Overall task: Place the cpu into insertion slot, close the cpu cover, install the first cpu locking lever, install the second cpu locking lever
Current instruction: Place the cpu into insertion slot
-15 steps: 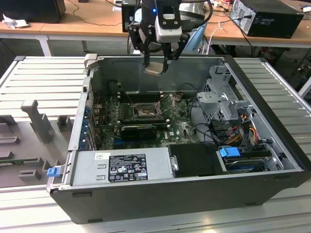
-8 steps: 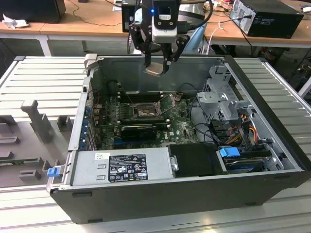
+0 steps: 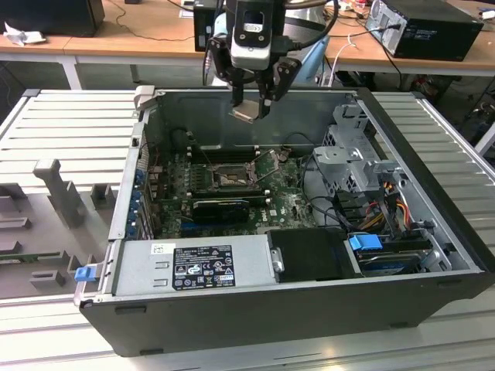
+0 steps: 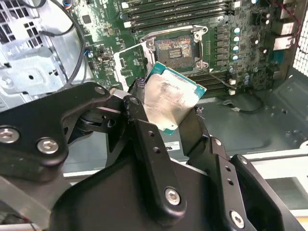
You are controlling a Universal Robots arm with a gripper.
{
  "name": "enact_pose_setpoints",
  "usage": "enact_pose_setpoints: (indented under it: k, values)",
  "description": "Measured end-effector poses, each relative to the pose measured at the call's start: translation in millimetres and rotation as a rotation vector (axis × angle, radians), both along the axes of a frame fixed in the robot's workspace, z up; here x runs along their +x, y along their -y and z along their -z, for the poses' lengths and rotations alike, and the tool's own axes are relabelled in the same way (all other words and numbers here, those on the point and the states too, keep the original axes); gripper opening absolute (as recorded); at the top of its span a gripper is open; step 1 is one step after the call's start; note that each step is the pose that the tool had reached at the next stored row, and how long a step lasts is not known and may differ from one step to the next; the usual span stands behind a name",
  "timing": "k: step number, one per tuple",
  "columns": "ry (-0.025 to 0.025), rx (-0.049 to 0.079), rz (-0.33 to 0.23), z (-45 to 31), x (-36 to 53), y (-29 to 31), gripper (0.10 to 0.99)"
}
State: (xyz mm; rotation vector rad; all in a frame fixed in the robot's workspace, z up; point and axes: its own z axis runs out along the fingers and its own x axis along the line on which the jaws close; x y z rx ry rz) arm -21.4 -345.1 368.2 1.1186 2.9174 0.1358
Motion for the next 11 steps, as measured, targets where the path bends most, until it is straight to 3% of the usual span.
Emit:
enact_pose_setpoints:
  k: [11]
  values:
    - [0.0, 0.0, 0.179, 1.3, 0.0, 0.0, 0.525]
